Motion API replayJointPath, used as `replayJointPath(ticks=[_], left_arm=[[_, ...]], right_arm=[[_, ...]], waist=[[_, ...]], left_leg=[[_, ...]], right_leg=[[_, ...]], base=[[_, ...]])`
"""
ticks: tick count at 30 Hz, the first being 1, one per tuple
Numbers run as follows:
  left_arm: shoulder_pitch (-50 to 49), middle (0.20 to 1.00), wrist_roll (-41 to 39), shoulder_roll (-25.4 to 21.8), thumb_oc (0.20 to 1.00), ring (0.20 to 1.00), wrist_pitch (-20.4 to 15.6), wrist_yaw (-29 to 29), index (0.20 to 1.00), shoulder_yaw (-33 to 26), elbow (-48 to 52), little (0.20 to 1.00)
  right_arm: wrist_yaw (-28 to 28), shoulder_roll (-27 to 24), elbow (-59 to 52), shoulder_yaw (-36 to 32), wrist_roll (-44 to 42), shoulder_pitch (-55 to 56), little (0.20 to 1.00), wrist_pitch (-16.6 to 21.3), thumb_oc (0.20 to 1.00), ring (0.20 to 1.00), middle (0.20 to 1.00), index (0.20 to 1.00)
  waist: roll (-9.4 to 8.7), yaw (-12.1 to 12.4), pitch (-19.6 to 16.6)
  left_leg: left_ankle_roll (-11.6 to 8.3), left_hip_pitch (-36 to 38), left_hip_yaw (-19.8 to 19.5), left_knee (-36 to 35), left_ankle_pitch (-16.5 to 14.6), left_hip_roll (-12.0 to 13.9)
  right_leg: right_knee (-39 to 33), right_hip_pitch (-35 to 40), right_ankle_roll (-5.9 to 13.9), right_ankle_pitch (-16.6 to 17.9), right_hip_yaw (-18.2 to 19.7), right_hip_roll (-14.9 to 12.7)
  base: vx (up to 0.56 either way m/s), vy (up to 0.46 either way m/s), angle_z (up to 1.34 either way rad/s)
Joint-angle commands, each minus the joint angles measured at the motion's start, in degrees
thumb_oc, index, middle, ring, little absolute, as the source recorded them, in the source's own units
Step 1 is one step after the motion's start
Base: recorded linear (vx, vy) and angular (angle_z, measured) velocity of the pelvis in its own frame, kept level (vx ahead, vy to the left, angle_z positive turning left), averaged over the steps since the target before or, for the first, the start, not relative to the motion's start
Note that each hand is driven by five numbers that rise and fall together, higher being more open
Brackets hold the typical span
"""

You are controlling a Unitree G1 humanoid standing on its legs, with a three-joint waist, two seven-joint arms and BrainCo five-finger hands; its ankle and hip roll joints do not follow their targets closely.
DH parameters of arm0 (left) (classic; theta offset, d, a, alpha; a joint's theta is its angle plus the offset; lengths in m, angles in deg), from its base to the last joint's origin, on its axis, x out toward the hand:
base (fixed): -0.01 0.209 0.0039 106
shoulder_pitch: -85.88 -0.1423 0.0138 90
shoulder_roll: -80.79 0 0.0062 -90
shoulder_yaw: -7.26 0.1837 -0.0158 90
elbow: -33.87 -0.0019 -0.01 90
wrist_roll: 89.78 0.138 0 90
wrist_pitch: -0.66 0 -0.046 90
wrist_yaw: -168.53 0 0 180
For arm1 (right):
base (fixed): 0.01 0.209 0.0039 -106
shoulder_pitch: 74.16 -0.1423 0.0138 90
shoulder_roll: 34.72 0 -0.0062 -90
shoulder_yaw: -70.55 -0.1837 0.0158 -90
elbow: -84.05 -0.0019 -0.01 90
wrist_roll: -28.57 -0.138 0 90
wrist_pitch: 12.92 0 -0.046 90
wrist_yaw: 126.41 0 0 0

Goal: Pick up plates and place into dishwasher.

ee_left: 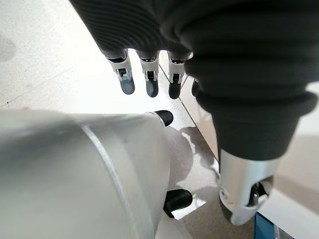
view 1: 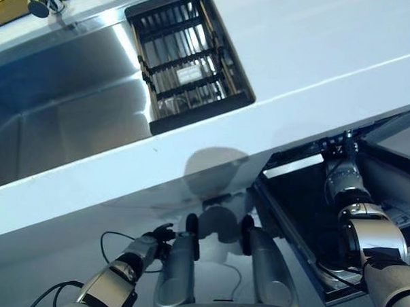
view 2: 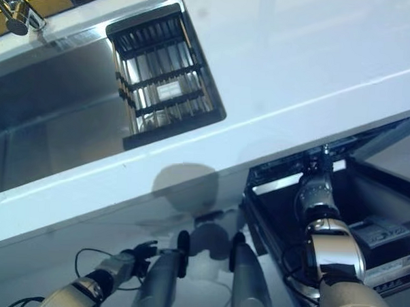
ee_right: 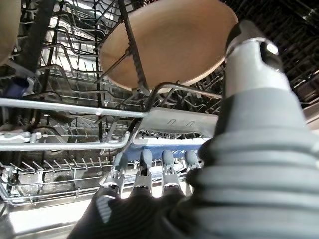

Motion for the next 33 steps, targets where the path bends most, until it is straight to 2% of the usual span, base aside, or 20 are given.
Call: replayJointPath(ticks=[1, 14, 19, 23, 28, 33], left_arm=[[1.14, 1.0, -1.75, -2.47, 1.0, 1.0, 0.25, -0.8, 1.0, 1.41, 0.25, 1.0], [0.21, 1.0, 0.21, -3.19, 1.0, 1.0, -2.1, -0.41, 1.0, 1.38, 0.61, 1.0], [-0.52, 1.0, 0.67, -3.61, 1.0, 1.0, -2.48, 0.86, 1.0, 0.73, 0.52, 1.0], [-2.72, 1.0, 1.44, -3.5, 1.0, 1.0, -3.3, 1.71, 1.0, -0.94, -0.07, 1.0], [-4.48, 1.0, 1.03, -3.11, 1.0, 1.0, -3.52, 1.08, 1.0, -1.32, 0.17, 1.0], [-6.89, 1.0, 1.16, -3.11, 1.0, 1.0, -2.9, 0.79, 1.0, -2.22, 0.94, 1.0]], right_arm=[[3.14, -0.14, -3.38, 1.91, -1.01, -8.79, 1.0, 2.35, 1.0, 1.0, 1.0, 1.0], [1.24, -0.57, -1.73, 0.42, -3.34, -8.16, 1.0, 3.6, 1.0, 1.0, 1.0, 1.0], [-0.08, -0.42, -0.84, 0.15, 2.37, -5.38, 1.0, 3.8, 1.0, 1.0, 1.0, 1.0], [-0.19, 0.75, -3.03, -1.06, 3.38, 0.7, 1.0, 4.93, 1.0, 1.0, 1.0, 1.0], [-5.55, 1.98, -7.91, -1.82, 7.95, 7.36, 1.0, 6.45, 1.0, 1.0, 1.0, 1.0], [-13.24, 1.37, -10.17, -2.6, 16.54, 13.52, 1.0, 5.2, 1.0, 1.0, 1.0, 1.0]], waist=[[-2.07, 1.9, -2.4], [-2.78, 2.84, -3.06], [-3.5, 2.36, -4.22], [-4.85, 1.51, -6.29], [-6.35, 0.35, -8.92], [-7.87, -0.51, -11.38]], left_leg=[[2.53, -2.49, -0.93, -1.53, 4.41, 1.41], [3.05, -2.78, -0.99, -1.17, 3.58, 0.61], [3.29, -1.6, -0.42, -0.58, 2.35, 0.41], [3.73, 1.04, 0.75, -0.89, 1.05, 0.4], [4.17, 4.29, 1.92, -2.05, 0.09, 0.3], [4.74, 7.77, 3.12, -2.81, -1.14, -0.04]], right_leg=[[-8.31, 3.4, 2.9, 4.58, 4.71, -1.05], [-8.49, 3.29, 2.89, 4.55, 4.36, -0.94], [-9.1, 4.5, 2.74, 4.42, 4.79, -1.03], [-10.49, 6.83, 2.98, 4.51, 5.94, -1.09], [-12.48, 9.86, 3.43, 4.81, 7.11, -1.12], [-14.77, 13.28, 4.01, 5.38, 7.89, -1.54]], base=[[-0.03, -0.018, 0.14], [-0.02, -0.007, 0.03], [-0.02, 0.057, 0.0], [0.06, 0.059, -0.03], [0.05, 0.049, -0.14], [0.07, 0.056, -0.14]])
